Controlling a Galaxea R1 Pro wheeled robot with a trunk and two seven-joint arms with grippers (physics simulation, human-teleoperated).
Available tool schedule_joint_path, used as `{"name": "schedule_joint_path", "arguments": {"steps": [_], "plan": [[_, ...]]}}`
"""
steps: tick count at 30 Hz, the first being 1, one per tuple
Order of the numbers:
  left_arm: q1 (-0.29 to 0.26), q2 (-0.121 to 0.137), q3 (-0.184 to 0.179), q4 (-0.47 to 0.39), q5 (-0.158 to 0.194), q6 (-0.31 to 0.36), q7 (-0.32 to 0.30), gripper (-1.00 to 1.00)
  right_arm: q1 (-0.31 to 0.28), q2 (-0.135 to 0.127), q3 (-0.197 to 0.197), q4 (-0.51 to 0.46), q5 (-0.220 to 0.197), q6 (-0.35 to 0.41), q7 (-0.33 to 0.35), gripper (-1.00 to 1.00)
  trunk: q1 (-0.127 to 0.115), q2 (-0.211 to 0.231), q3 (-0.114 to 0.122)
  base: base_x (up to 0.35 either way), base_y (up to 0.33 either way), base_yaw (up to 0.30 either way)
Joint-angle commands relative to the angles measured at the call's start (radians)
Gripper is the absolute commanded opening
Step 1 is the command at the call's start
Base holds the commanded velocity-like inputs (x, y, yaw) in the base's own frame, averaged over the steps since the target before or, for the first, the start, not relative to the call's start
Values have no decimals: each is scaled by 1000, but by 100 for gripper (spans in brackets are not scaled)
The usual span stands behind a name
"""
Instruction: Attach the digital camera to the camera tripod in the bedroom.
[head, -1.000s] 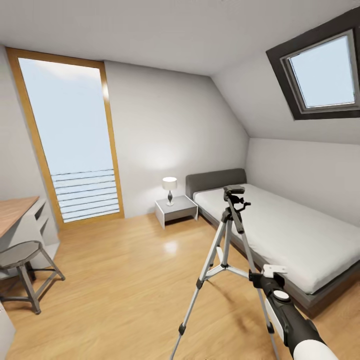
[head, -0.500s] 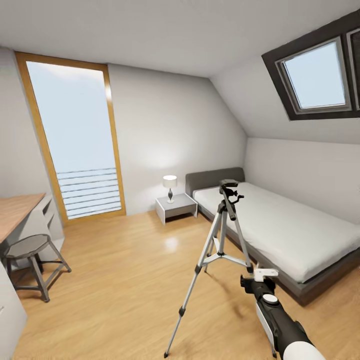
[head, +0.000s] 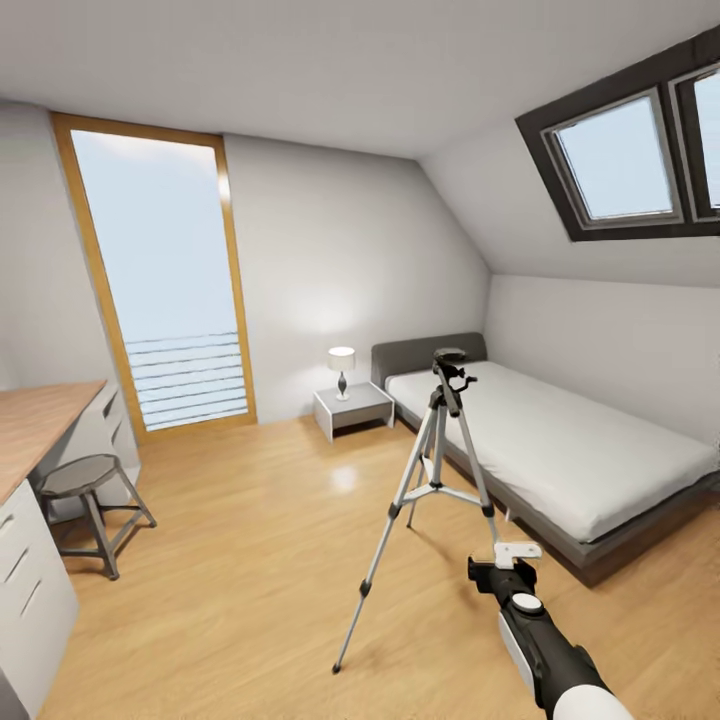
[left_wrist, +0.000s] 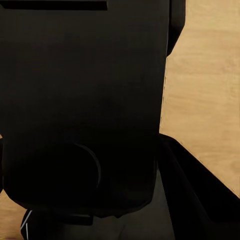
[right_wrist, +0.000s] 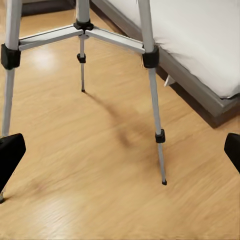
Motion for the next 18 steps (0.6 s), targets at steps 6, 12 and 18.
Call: {"name": "schedule_joint_path", "arguments": {"steps": [6,12,18], "plan": [[0,1,-8,-3,5,6,7,-100,0,10,-3,43,12,4,4,100,0,-1,0,-271,66,120],[0,1,-8,-3,4,6,7,-100,0,13,-3,70,26,3,5,100,0,-1,0,-66,14,245],[0,1,-8,-3,5,6,7,-100,0,15,-3,76,50,-3,7,100,0,-1,0,-12,3,274]]}}
